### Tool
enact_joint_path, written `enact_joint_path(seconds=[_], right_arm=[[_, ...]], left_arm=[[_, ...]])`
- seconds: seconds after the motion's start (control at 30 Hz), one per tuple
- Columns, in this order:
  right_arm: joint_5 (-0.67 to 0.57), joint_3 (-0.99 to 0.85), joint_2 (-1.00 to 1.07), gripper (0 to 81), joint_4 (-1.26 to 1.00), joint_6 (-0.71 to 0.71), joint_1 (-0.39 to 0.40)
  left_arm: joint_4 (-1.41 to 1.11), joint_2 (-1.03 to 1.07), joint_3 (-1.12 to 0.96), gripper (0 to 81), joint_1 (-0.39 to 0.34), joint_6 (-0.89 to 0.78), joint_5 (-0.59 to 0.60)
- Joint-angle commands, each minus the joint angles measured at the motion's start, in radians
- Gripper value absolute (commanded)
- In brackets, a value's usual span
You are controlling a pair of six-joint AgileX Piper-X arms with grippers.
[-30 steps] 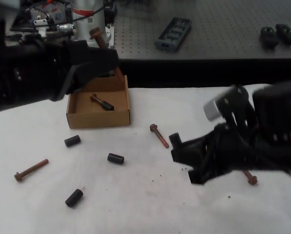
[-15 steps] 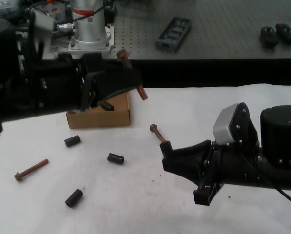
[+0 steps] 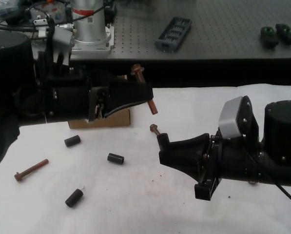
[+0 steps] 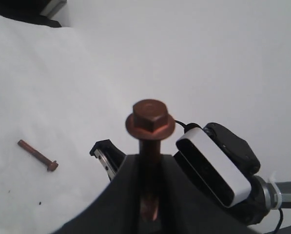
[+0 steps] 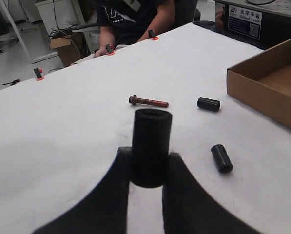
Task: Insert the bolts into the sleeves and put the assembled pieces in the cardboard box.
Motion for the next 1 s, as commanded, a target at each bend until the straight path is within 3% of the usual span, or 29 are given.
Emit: enact_joint_path(seconds=[0.0, 0.5, 0.73, 0.97], right_arm=[[-0.004, -0.002, -0.004, 3.7, -0.040, 0.035, 0.002], [-0.056, -0.002, -0.004, 3.7, -0.106, 0.124, 0.004], [-0.071, -0.002, -0.004, 3.7, -0.104, 0.120, 0.062], [-0.062, -0.002, -0.004, 3.7, -0.093, 0.116, 0.084]], left_arm=[[-0.022, 0.009, -0.010, 0.6, 0.003, 0.042, 0.036], [0.079, 0.009, -0.010, 0.6, -0.015, 0.208, 0.020], [0.091, 0.009, -0.010, 0.6, -0.072, 0.232, -0.049], [0.091, 0.009, -0.010, 0.6, -0.075, 0.232, -0.057]])
